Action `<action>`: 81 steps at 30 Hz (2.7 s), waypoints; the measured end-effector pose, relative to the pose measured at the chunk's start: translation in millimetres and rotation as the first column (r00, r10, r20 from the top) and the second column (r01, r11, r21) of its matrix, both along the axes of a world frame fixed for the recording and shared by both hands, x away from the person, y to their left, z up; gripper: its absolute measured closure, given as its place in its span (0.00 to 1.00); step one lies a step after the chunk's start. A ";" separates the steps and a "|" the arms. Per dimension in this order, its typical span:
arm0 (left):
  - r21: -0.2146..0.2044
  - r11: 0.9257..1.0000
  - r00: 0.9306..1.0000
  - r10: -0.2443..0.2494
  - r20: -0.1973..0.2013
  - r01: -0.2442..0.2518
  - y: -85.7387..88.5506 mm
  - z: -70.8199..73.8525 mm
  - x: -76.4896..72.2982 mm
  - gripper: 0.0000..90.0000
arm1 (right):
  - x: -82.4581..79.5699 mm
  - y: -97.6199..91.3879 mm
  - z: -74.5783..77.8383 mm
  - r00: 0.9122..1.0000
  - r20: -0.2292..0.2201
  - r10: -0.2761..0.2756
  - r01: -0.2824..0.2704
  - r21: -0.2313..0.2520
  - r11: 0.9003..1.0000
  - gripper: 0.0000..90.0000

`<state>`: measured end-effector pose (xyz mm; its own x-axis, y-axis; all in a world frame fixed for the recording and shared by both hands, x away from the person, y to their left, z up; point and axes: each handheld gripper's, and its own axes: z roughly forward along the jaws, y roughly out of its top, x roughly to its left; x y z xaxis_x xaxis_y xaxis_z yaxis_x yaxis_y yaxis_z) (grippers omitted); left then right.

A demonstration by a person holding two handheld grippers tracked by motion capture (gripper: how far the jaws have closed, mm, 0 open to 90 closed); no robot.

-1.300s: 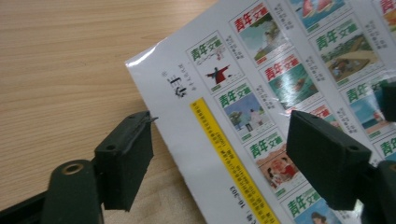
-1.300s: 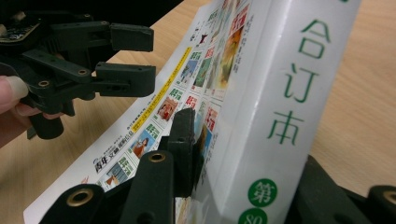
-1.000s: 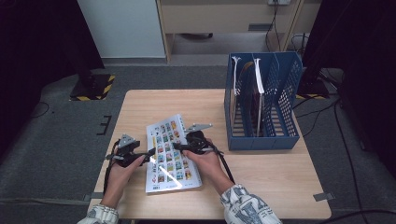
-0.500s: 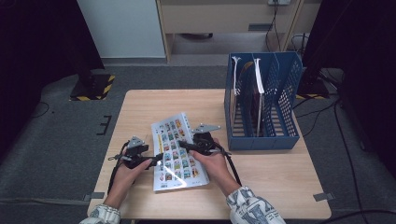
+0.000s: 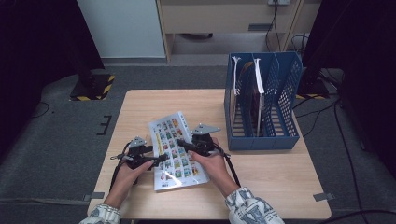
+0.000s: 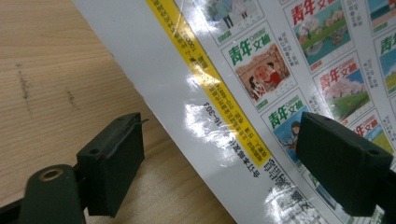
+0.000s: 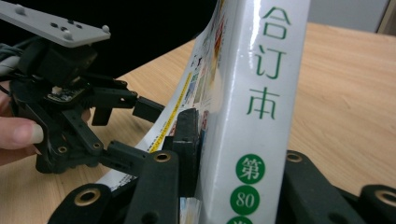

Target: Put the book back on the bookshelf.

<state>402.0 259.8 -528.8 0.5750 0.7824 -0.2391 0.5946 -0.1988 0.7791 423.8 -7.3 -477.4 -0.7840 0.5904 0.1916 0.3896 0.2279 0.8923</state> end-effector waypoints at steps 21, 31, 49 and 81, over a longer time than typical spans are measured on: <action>-0.137 0.988 0.994 -0.079 -0.078 0.068 11.8 9.0 9.5 0.42 | -4.8 0.7 12.1 0.996 0.084 0.031 -0.035 0.048 0.998 0.81; -0.138 0.990 0.998 -0.041 -0.042 0.035 15.8 18.6 6.6 0.63 | -1.3 -4.3 11.9 0.995 0.094 0.019 -0.025 0.057 0.998 0.81; -0.087 0.996 1.000 -0.029 0.000 0.029 12.0 27.9 3.8 0.66 | 0.9 -5.9 18.2 0.995 0.091 0.026 -0.026 -0.008 1.000 0.77; -0.042 0.999 0.996 -0.021 0.092 0.025 6.0 49.2 -1.0 0.72 | 2.0 -10.7 32.9 0.995 0.092 0.042 -0.040 -0.030 0.999 0.72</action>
